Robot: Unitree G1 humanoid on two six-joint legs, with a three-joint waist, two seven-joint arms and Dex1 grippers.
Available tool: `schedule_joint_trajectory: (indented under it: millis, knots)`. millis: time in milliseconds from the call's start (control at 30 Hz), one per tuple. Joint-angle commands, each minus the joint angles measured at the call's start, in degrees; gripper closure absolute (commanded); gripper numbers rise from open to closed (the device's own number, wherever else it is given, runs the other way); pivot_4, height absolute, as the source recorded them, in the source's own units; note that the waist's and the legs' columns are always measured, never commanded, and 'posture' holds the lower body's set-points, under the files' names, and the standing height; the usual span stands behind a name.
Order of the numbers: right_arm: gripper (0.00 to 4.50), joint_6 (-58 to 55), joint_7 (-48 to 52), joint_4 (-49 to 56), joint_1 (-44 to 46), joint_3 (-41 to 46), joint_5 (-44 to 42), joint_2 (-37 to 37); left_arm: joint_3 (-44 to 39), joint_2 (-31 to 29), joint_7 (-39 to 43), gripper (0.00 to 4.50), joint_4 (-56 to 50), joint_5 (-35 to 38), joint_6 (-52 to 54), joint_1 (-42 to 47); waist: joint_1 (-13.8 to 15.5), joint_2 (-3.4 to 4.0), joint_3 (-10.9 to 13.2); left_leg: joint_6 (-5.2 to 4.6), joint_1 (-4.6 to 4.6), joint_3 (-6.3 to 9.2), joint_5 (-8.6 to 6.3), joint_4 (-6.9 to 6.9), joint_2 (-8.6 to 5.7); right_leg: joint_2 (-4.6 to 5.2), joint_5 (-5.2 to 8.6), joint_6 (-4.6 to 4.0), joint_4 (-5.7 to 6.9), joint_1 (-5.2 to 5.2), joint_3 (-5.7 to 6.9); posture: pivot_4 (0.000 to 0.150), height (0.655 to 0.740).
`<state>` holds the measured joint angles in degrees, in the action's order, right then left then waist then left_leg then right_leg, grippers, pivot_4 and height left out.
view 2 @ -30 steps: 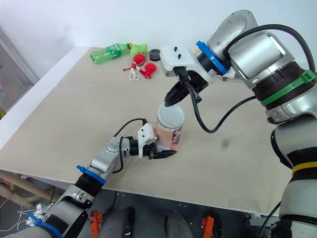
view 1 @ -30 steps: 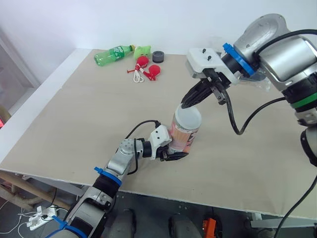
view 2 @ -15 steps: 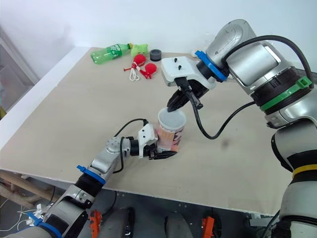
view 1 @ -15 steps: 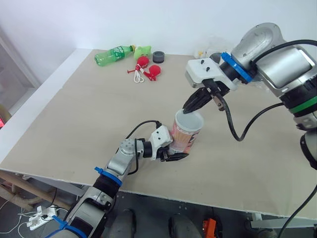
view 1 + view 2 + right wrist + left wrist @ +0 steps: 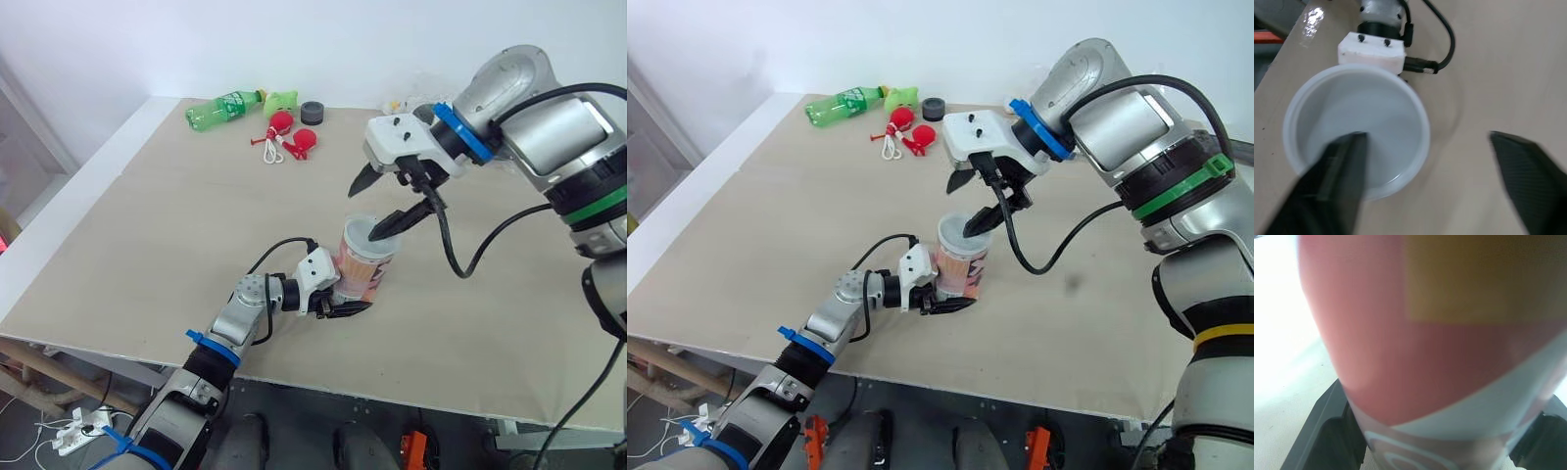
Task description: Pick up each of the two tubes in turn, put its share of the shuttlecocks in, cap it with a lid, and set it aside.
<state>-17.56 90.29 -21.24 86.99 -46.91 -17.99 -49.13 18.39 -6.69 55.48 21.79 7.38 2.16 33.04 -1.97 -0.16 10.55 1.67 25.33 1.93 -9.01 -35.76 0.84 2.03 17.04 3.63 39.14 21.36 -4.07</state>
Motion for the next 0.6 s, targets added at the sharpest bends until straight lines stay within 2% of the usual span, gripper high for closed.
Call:
schedule_joint_trajectory:
  millis: [33,100,200,433,467,600]
  knots:
    - [0.06,0.22,2.21,-0.67,2.05,2.94,0.56,0.44,0.63,-0.51,0.4,1.53,0.93,-0.86,0.4,-0.91,0.0,0.0,0.0,0.0,0.0,-0.01,0.0,0.0,0.0,0.0,0.0,0.0,0.0,0.0,0.0,0.15,0.74]
    - [0.06,-0.08,2.21,-1.3,3.05,3.4,0.26,0.46,0.66,-0.56,0.48,1.53,0.91,-0.9,0.37,-0.93,0.0,0.0,0.0,0.0,0.0,-0.01,0.0,0.0,0.0,0.0,0.0,-0.01,0.0,0.01,-0.01,0.15,0.74]
    - [0.93,-1.08,2.21,-1.42,4.34,4.08,-1.39,0.37,0.65,-0.61,0.52,1.53,0.91,-0.92,0.32,-0.92,-0.01,0.0,0.0,0.0,0.0,-0.02,0.0,0.0,0.0,0.0,-0.01,-0.01,0.0,0.02,-0.01,0.15,0.74]
    - [4.29,-4.83,2.21,5.77,3.74,2.46,-9.79,-3.28,0.68,-0.69,0.6,1.53,0.76,-0.92,0.46,-0.91,0.0,-0.01,0.0,0.0,0.01,-0.01,0.0,0.02,0.0,0.0,0.0,-0.01,0.0,0.02,-0.02,0.15,0.74]
    - [4.41,-4.92,2.21,6.86,3.07,2.0,-9.9,-3.82,0.68,-0.7,0.6,1.53,0.74,-0.91,0.49,-0.9,-0.01,-0.01,0.0,0.0,0.01,0.0,0.0,0.02,0.0,0.0,0.0,-0.01,0.0,0.01,-0.02,0.15,0.74]
    - [4.41,-5.16,2.21,9.21,0.56,0.8,-9.37,-4.89,0.71,-0.74,0.6,1.53,0.56,-0.88,0.64,-0.98,-0.01,-0.01,0.0,0.0,-0.01,-0.01,0.0,0.02,0.02,-0.02,0.0,-0.01,0.0,0.01,-0.01,0.15,0.74]
